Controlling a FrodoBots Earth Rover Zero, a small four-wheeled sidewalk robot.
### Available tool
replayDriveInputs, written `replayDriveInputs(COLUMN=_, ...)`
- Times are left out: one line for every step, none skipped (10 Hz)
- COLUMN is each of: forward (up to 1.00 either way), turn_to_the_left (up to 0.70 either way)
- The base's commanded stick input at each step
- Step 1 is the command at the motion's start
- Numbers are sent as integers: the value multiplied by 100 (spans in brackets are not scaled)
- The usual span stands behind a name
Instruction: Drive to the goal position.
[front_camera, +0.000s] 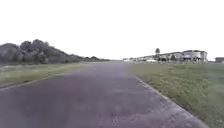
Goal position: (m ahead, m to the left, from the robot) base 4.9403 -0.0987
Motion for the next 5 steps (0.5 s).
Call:
replayDriveInputs(forward=70, turn_to_the_left=2)
replayDriveInputs(forward=70, turn_to_the_left=2)
replayDriveInputs(forward=70, turn_to_the_left=2)
replayDriveInputs(forward=70, turn_to_the_left=2)
replayDriveInputs(forward=70, turn_to_the_left=2)
